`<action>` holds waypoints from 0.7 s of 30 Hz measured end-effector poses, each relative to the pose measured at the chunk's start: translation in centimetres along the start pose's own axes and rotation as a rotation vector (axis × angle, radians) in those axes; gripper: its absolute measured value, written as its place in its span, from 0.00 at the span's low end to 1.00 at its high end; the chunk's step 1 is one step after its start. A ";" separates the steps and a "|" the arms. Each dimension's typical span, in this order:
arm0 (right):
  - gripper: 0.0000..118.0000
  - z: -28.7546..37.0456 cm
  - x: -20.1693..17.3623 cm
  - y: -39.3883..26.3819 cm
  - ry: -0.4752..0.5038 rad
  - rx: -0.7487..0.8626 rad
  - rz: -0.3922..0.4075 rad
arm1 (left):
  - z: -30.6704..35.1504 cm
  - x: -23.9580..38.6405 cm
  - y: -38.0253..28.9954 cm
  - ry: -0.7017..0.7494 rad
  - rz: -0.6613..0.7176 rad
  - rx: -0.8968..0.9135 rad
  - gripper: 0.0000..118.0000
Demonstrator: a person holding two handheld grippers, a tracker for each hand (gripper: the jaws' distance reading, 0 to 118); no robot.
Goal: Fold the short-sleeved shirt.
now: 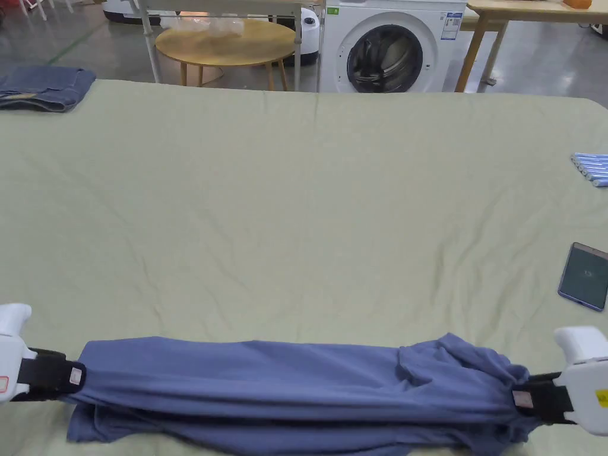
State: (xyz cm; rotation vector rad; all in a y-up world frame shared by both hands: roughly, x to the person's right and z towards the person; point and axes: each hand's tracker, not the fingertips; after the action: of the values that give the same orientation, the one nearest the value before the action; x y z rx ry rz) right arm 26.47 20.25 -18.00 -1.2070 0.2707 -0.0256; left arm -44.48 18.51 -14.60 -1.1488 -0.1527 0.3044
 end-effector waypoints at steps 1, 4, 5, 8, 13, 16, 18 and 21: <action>0.00 -0.9 0.2 -0.8 -0.010 0.001 0.003 | -0.8 -0.2 -0.9 0.008 0.003 -0.010 0.00; 0.00 -2.7 0.7 -2.0 -0.027 -0.011 -0.009 | -2.5 1.0 -3.0 0.016 0.011 -0.052 0.00; 0.00 -2.8 0.8 -2.2 -0.024 -0.019 -0.016 | -2.9 1.0 -3.5 0.027 0.015 -0.057 0.00; 0.03 -2.9 0.8 -2.2 -0.045 0.014 0.010 | -3.4 -0.3 -4.2 0.018 0.020 -0.055 0.00; 0.59 -1.9 -1.1 -0.5 -0.145 0.032 0.030 | -2.2 -0.1 -3.3 0.018 0.080 -0.031 0.60; 0.94 2.4 -3.3 1.9 -0.096 0.162 -0.005 | -0.1 0.9 -1.4 -0.010 0.069 0.037 0.75; 0.94 3.1 -4.5 3.7 -0.007 0.219 -0.048 | 0.7 2.3 0.2 -0.025 0.038 0.081 0.75; 0.90 1.7 -7.1 5.7 0.091 0.186 -0.013 | 0.3 4.3 1.9 -0.019 0.002 0.093 0.74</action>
State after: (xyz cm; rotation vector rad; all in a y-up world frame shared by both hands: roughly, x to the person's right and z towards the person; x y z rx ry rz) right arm 19.30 25.02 -21.35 -1.0238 0.3325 -0.1148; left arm -40.77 20.84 -16.35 -1.0540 -0.1526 0.3210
